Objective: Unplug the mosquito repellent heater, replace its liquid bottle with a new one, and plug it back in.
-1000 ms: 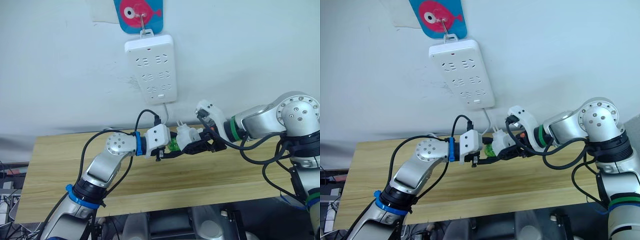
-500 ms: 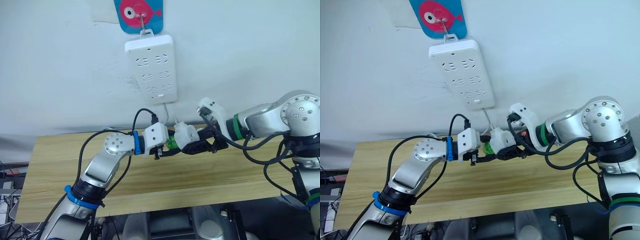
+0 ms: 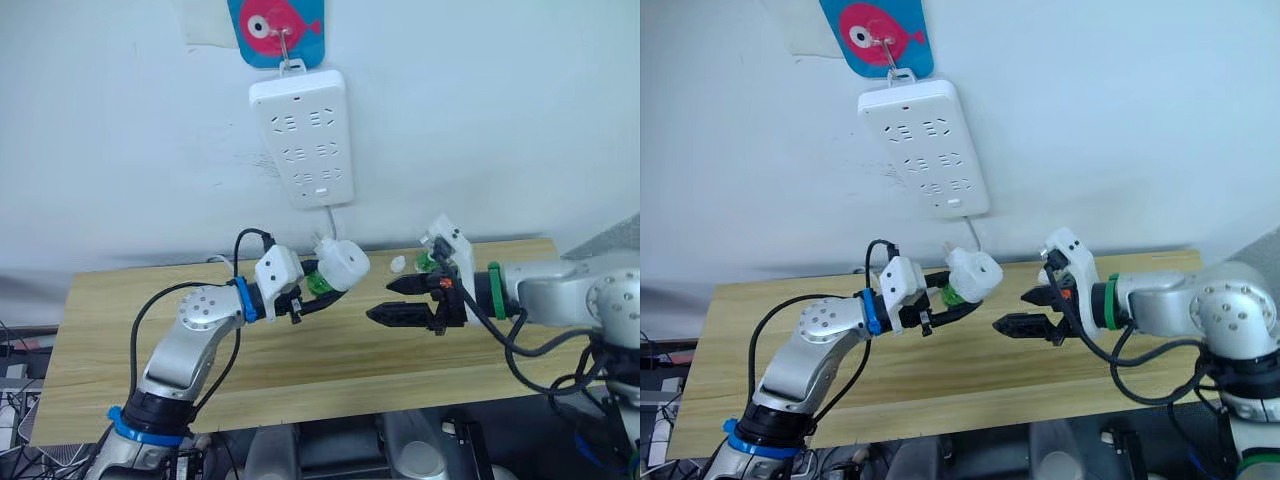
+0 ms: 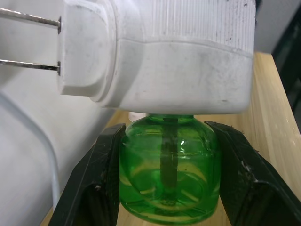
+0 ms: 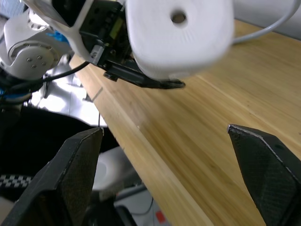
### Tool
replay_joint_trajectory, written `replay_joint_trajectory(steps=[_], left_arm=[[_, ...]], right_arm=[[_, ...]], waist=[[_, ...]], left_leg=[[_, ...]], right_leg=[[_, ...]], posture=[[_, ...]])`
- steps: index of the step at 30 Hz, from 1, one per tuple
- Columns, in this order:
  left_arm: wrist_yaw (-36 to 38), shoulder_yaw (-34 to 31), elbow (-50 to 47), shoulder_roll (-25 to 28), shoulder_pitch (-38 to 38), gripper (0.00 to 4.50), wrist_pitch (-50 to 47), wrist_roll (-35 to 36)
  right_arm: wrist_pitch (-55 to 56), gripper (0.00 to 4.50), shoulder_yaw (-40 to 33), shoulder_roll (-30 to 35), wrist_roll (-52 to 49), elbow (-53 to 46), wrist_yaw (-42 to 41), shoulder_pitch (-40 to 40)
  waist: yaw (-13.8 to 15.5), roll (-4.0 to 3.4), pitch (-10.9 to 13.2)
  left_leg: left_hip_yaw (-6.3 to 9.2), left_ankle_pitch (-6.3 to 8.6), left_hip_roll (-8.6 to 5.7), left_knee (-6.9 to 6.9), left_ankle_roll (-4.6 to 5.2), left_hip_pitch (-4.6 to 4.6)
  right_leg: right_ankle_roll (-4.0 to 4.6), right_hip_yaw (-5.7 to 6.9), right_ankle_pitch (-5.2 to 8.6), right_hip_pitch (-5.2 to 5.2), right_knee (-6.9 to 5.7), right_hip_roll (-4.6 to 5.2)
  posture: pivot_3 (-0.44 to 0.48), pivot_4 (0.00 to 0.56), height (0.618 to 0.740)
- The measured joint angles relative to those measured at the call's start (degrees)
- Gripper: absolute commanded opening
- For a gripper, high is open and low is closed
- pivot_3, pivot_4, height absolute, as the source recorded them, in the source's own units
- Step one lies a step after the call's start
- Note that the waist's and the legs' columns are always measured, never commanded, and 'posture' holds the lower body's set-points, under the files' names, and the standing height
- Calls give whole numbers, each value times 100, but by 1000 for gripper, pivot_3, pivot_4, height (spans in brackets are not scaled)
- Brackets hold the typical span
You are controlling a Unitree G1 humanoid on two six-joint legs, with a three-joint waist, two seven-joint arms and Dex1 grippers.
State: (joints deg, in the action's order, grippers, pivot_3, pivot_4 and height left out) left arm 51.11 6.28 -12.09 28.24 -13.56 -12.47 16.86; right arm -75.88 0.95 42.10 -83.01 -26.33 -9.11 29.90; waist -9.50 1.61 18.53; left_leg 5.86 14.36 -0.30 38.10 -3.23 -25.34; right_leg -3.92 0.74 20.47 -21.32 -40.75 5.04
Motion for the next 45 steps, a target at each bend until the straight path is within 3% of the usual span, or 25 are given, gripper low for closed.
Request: replay_joint_trajectory(steps=[12,25,35,45], left_arm=[[-9,-446,-301,-101,669,2269,-73,794],[386,-698,-337,-360,1172,2269,413,1452],[439,-704,-335,-493,1167,2269,455,1483],[346,-643,-336,-588,1031,2269,433,1462]], right_arm=[[1407,4430,-220,-393,957,-929,-500,-1494],[2494,4430,49,-824,2277,-1476,-706,-2422],[2905,4430,382,-927,2826,-1632,-1187,-2541],[3289,4430,638,-1411,3601,-1632,-1054,-2350]], waist=[[23,-9,-49],[25,-19,-214],[14,-19,-227],[-2,-19,-227]], left_leg=[[-15,-8,2,-1,-9,37],[-16,-8,2,-2,-7,53],[-14,-8,2,-2,-3,59],[-13,-10,2,-2,-5,60]], right_leg=[[0,-21,0,4,-16,0],[0,-28,0,15,-19,-1],[0,-28,0,18,-25,-2],[0,-28,0,19,-27,-2]], posture=[[-257,233,740],[-267,222,740],[-279,229,740],[-295,240,740]])
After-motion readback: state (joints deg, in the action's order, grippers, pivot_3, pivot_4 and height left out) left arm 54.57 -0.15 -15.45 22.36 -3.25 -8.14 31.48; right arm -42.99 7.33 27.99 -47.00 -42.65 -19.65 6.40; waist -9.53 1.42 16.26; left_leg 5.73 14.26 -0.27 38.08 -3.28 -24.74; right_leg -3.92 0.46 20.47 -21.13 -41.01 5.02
